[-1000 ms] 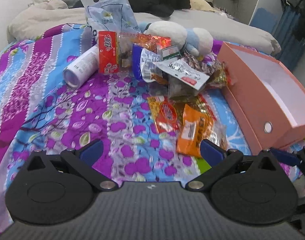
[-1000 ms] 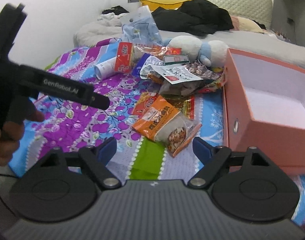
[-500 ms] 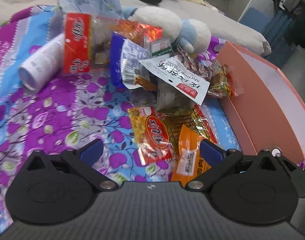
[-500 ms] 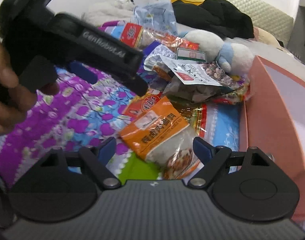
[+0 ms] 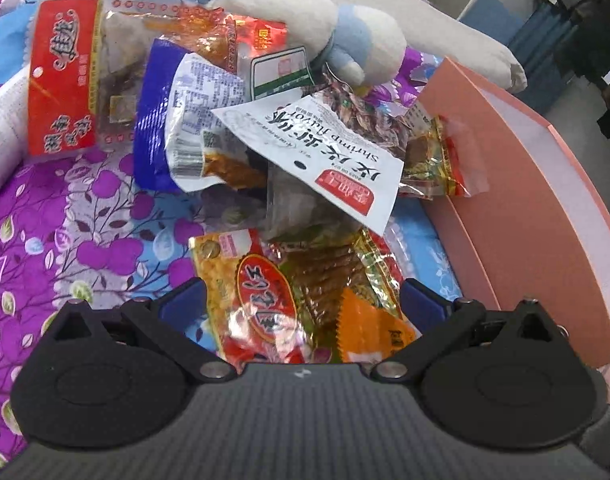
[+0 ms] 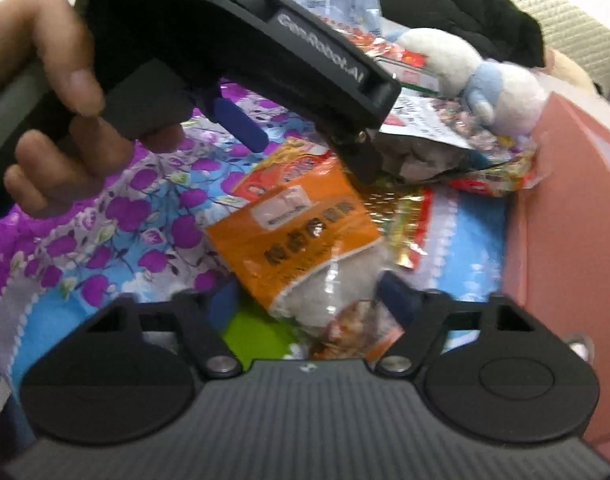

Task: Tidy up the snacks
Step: 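Grasp the orange braised-meat bag with the right gripper while the left gripper grasps a spicy strip pack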

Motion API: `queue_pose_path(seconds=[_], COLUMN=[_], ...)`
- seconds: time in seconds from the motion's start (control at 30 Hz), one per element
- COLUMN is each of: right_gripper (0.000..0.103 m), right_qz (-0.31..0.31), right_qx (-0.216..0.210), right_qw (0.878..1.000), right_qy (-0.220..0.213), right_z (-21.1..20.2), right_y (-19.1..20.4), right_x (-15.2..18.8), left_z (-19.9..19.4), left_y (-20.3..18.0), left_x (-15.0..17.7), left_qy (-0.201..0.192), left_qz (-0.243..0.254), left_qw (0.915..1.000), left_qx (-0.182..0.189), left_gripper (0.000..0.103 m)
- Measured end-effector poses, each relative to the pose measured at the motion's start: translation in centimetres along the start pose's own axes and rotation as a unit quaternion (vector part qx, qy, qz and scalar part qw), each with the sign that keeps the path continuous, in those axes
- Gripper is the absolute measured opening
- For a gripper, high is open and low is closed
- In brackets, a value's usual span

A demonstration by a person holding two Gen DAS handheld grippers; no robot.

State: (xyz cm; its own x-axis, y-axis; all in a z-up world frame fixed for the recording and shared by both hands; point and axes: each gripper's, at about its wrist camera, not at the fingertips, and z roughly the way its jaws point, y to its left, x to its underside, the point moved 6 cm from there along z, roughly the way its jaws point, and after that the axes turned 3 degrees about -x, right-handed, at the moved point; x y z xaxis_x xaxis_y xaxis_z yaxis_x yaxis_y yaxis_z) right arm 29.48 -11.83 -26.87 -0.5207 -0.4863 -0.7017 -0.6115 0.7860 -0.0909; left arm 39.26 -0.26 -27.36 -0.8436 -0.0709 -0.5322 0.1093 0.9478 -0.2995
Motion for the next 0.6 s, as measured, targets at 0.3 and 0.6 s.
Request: queue_pose_path(seconds=[0.3, 0.6], right_gripper=[0.035, 0.033], right_qz=[-0.011, -0.027], right_qx=[0.031, 0.063], right_qw=[0.999, 0.997], right_qy=[0.014, 0.020], right_z=[-3.5, -5.8], right_y=[0.7, 1.0], right_x=[1.0, 3.0], left_z=[1.9, 5.6], left_y=[-2.1, -5.8], left_x=[-0.3, 0.1], left_qy=[0.011, 0.030], left_qz=[0.024, 0.112], left_qw=[0.9996, 0.9917], left_qx=[-0.011, -0.056], left_gripper=[0.103, 0.103])
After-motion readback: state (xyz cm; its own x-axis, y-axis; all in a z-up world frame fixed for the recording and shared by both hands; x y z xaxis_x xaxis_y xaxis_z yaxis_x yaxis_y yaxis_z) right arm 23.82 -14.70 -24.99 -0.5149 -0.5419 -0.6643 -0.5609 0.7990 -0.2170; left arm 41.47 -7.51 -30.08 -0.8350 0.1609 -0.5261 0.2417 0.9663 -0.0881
